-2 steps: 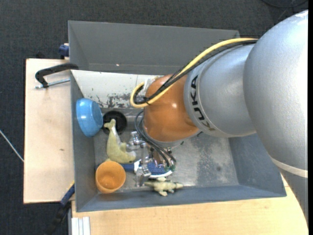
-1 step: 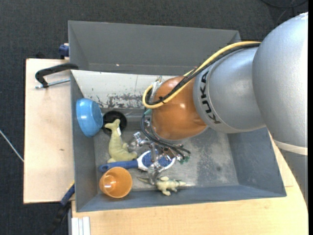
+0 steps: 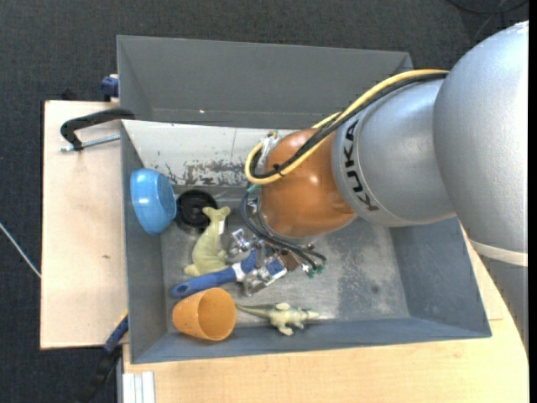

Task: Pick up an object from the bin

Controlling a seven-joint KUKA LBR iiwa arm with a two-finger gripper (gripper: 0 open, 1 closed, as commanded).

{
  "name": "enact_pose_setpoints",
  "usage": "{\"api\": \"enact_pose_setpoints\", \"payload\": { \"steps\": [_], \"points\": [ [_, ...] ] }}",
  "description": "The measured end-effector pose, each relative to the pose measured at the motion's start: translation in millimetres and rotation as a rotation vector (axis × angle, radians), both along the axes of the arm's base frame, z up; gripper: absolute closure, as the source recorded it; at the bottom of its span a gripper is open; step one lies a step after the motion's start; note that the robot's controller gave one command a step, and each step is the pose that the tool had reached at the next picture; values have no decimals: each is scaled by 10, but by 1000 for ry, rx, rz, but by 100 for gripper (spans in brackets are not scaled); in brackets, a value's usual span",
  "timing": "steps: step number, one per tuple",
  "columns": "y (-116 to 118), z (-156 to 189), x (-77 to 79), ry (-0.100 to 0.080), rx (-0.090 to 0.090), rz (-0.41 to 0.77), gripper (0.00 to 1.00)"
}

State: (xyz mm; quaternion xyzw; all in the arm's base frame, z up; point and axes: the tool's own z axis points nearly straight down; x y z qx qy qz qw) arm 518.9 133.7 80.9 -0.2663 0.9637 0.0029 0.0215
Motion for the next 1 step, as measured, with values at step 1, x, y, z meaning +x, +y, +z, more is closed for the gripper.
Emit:
{"api": "enact_pose_setpoints", "payload": {
  "steps": [1],
  "points": [
    [-166,1337,-39,27,-14,15,100]
  ]
}}
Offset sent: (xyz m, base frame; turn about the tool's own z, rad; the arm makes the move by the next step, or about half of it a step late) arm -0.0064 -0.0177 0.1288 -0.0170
